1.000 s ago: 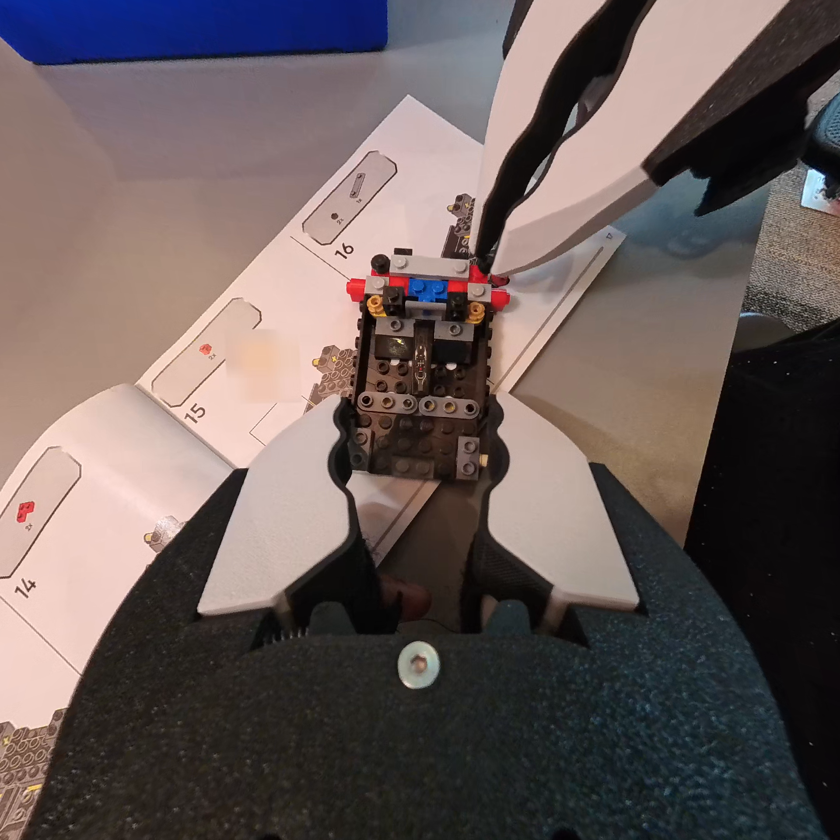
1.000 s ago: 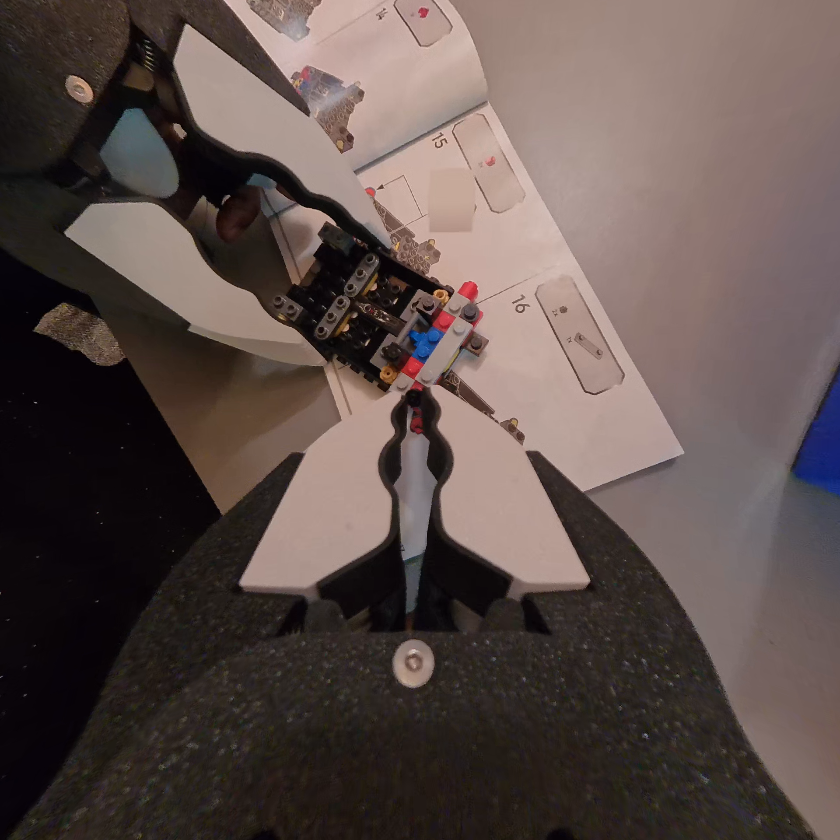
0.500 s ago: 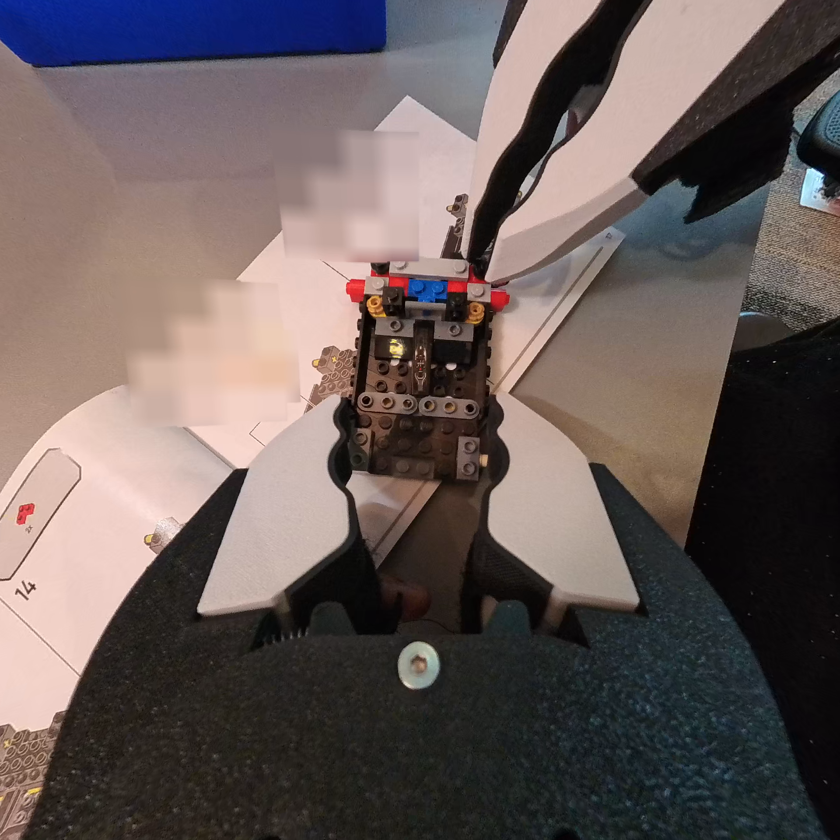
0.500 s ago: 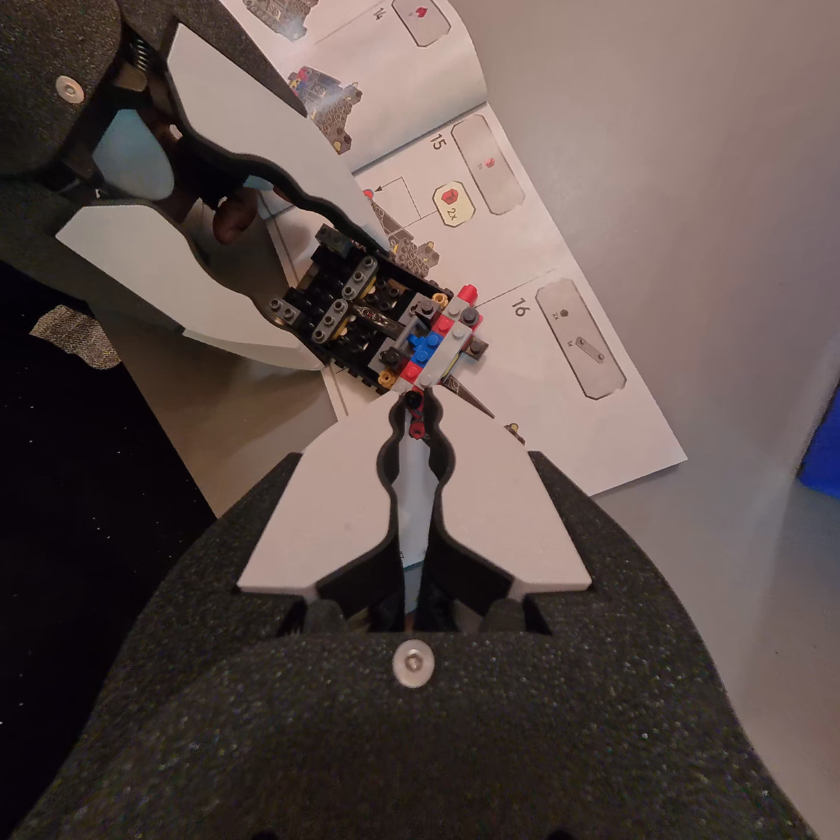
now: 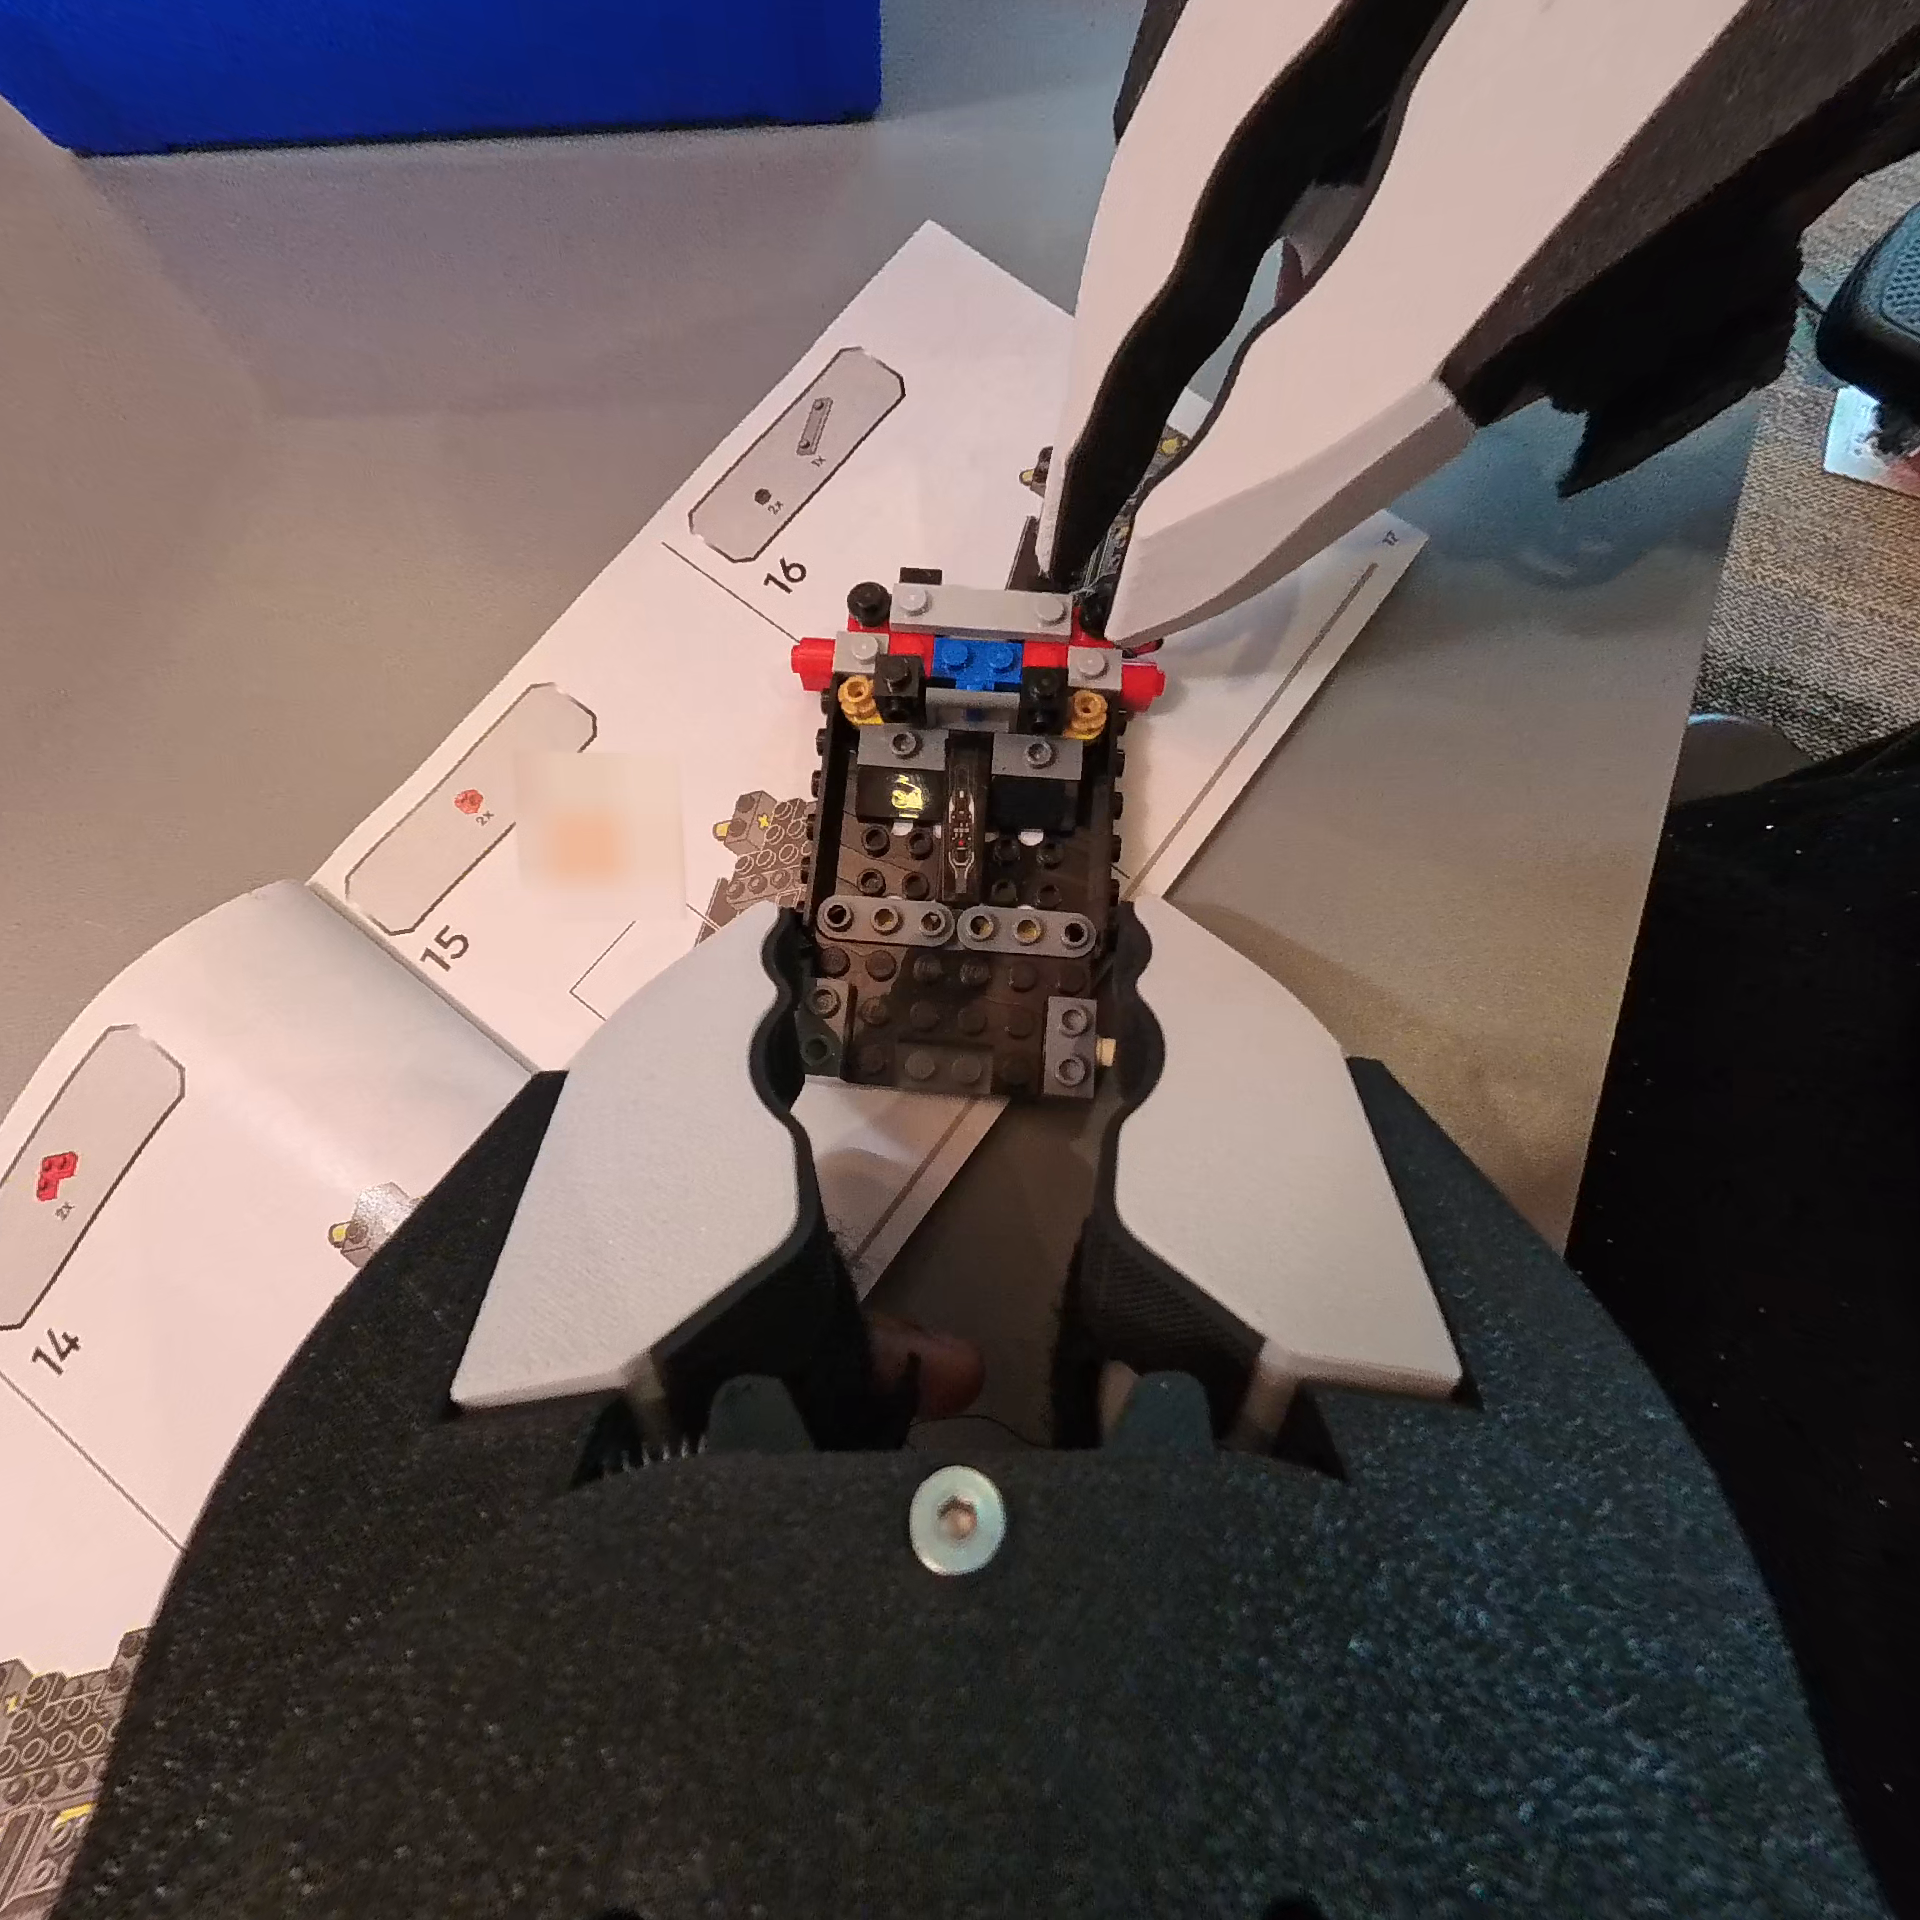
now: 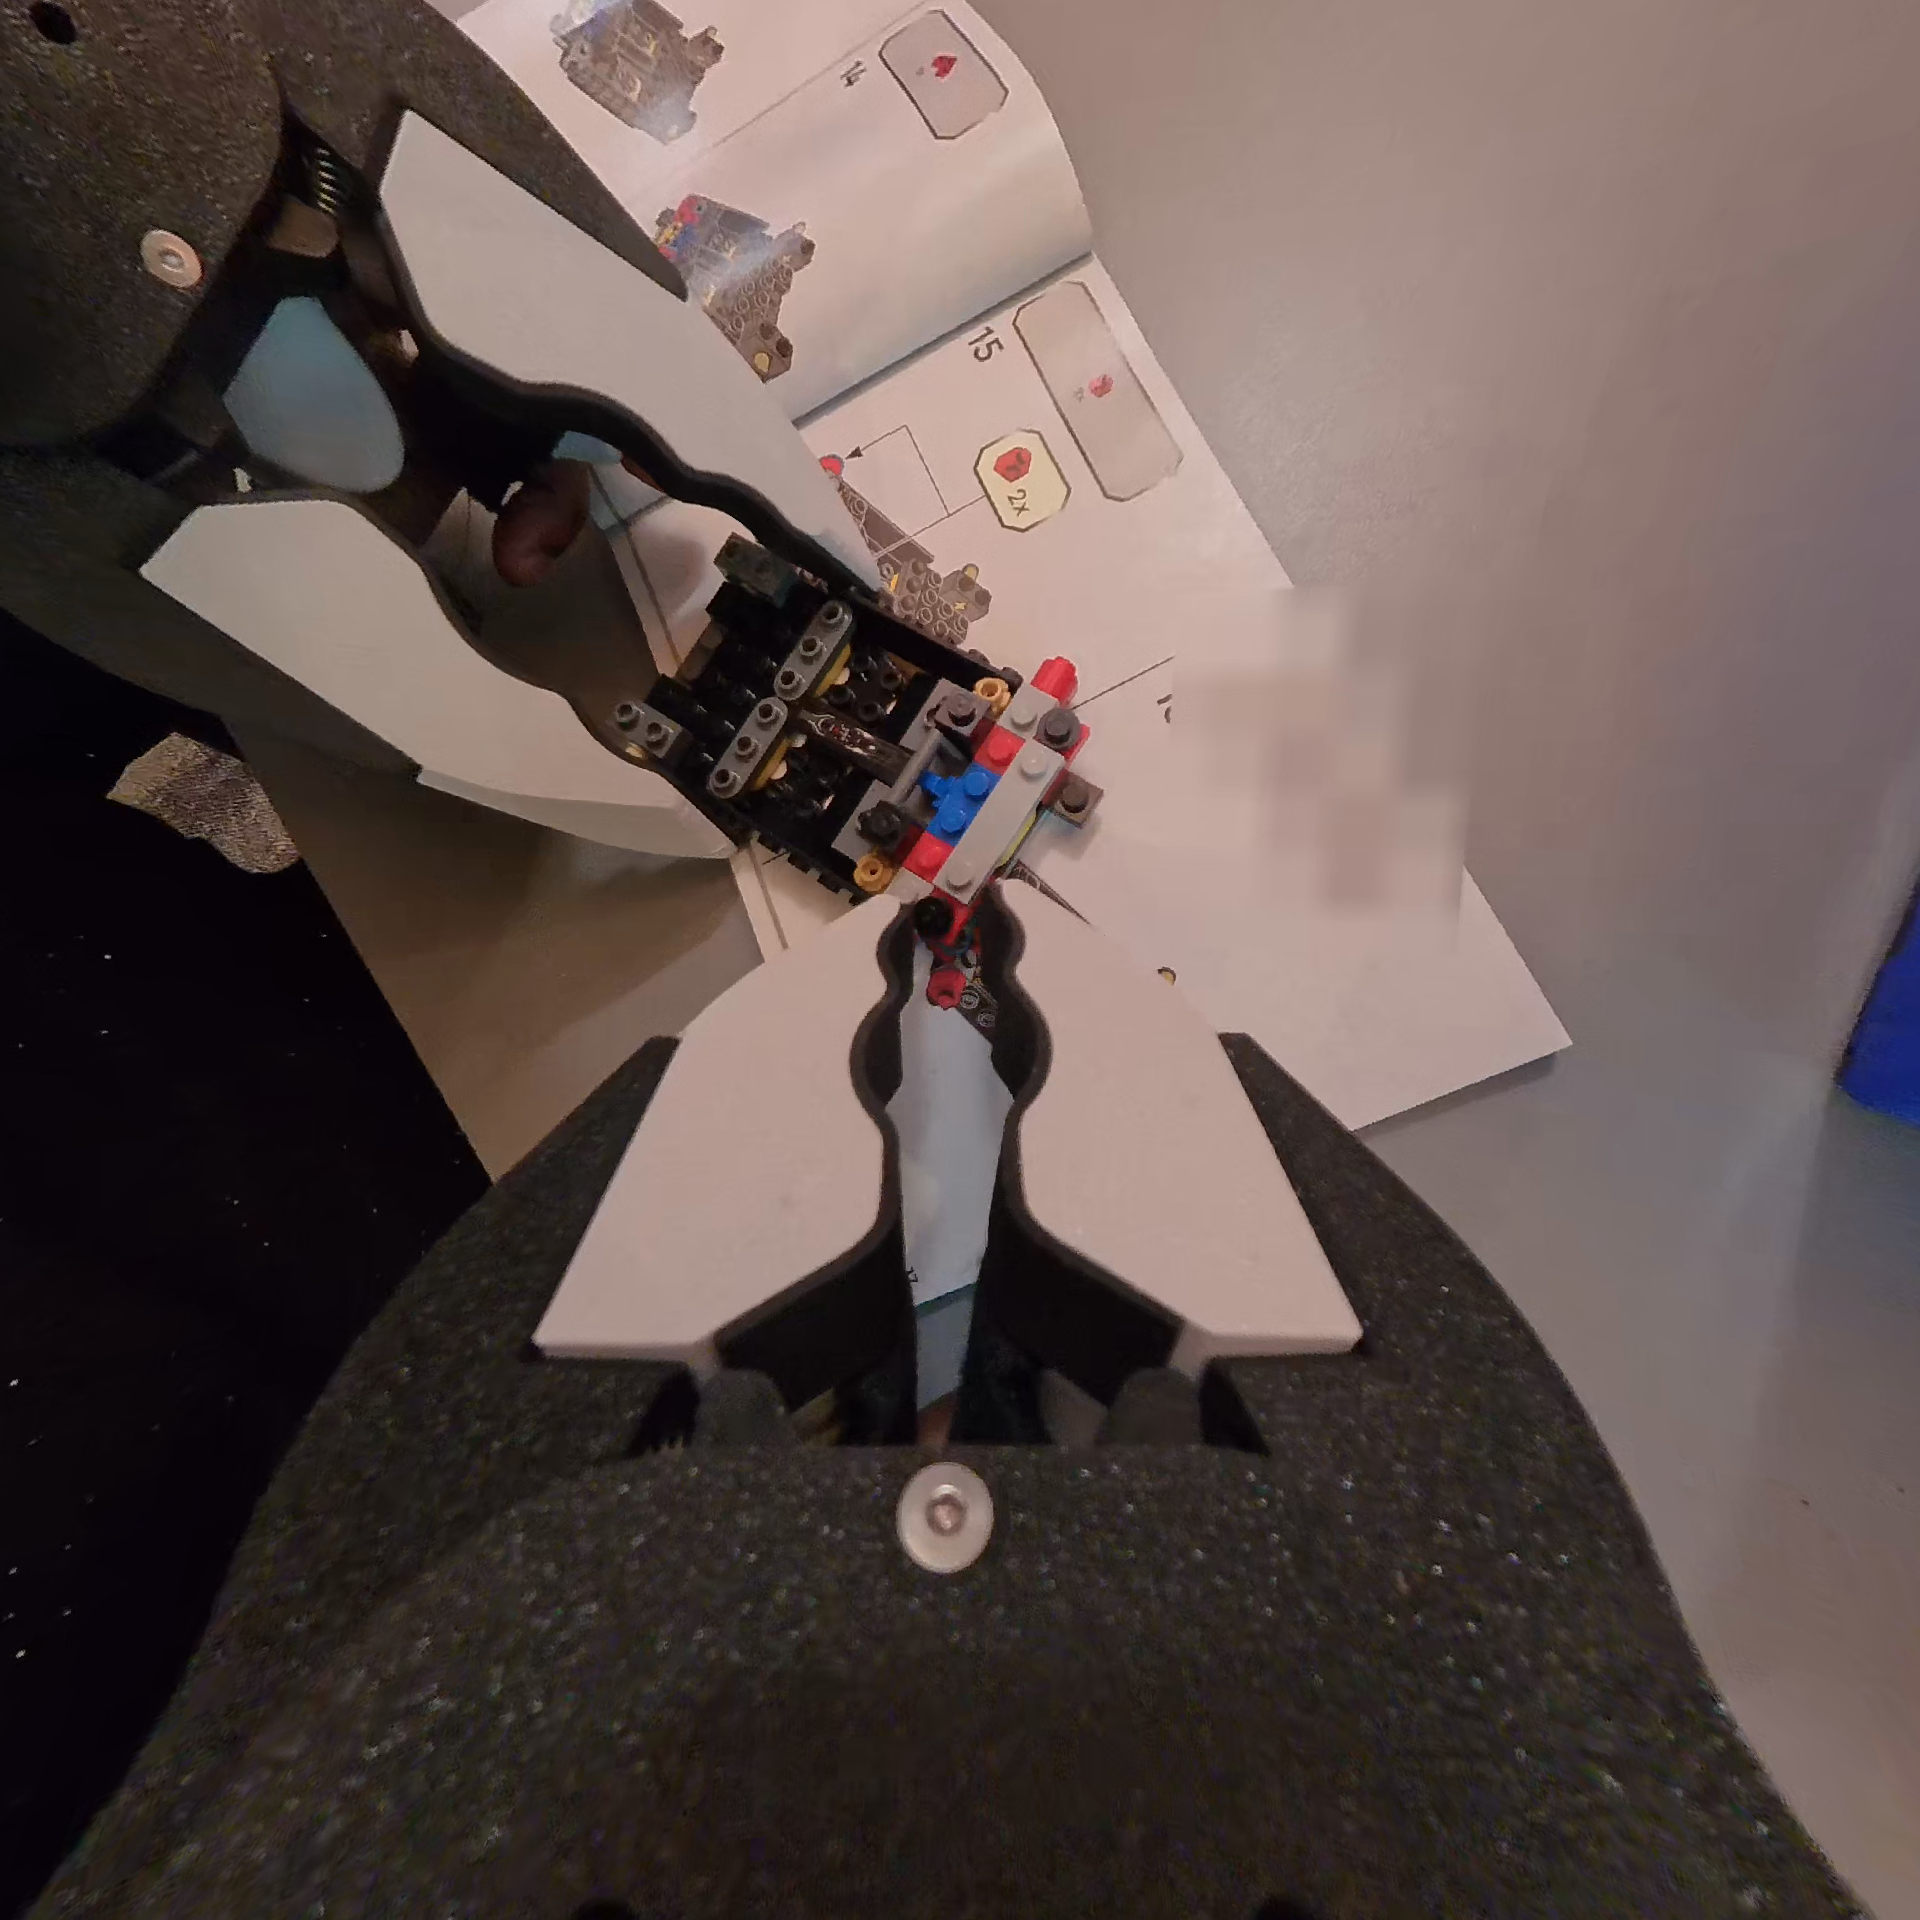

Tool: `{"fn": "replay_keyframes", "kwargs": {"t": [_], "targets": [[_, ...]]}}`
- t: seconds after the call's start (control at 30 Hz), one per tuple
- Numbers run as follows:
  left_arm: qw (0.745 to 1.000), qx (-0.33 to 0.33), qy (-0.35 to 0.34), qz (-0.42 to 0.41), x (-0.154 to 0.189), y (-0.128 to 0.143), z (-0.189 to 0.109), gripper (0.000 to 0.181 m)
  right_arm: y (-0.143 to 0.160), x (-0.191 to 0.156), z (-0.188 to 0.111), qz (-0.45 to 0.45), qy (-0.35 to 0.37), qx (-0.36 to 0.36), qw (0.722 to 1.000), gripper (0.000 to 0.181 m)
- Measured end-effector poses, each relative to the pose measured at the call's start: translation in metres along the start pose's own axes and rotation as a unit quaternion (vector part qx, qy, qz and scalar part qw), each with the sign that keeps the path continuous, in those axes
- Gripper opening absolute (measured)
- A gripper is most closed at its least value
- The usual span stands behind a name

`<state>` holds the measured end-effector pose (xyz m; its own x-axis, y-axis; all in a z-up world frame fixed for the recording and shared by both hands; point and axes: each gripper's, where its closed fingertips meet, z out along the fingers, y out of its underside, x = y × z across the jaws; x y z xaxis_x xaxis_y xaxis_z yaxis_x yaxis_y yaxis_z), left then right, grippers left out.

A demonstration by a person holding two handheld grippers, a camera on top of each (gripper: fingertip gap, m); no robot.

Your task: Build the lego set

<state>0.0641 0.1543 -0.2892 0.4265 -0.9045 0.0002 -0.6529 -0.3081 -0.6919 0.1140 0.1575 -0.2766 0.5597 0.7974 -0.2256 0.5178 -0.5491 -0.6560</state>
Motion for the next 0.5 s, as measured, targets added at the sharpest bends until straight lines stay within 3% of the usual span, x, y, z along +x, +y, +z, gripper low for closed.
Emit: {"fn": "replay_keyframes", "kwargs": {"t": [0.5], "targets": [[1.000,0.001,0.001,0.000,-0.0002,0.0001,0.0000,0.058,-0.0044,0.0000,-0.0040,0.024,-0.024,0.024,0.999,0.015]]}}
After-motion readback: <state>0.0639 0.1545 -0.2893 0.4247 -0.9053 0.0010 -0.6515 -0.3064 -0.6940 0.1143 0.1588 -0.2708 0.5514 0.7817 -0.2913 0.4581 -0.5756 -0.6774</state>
